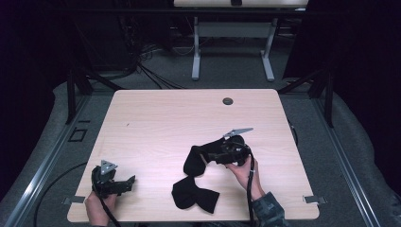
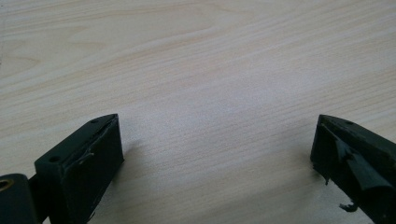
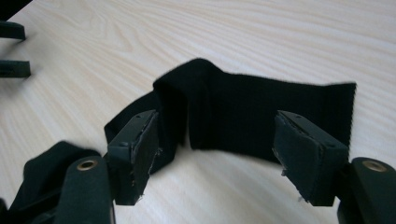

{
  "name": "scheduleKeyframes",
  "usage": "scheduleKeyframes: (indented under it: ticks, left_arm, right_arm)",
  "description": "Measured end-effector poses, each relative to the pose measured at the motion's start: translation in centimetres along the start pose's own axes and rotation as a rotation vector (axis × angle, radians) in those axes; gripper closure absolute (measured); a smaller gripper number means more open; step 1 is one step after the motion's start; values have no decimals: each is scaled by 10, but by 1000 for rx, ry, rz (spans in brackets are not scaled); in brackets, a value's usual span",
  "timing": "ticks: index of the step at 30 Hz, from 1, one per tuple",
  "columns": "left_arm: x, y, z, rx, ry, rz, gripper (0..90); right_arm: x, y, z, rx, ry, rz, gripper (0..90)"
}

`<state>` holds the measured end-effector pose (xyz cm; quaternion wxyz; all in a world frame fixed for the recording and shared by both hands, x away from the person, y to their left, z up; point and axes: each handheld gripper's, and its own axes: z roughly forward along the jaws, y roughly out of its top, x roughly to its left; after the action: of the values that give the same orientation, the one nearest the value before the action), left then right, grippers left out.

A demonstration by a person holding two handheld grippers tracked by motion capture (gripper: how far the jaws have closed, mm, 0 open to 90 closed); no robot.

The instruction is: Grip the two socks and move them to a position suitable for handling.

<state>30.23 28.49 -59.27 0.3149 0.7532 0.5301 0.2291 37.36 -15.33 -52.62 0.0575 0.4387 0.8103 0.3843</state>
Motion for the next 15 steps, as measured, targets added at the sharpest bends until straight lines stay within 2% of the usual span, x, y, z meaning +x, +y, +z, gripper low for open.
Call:
scheduleKeyframes:
  ticks: [12, 15]
  left_arm:
    - [0, 0, 0, -2, 0, -6, 21]
    - [-2, 0, -1, -9, 19, 12, 21]
  right_arm:
    - [5, -29, -29, -3, -2, -11, 254]
    - [6, -34, -33, 4, -5, -12, 254]
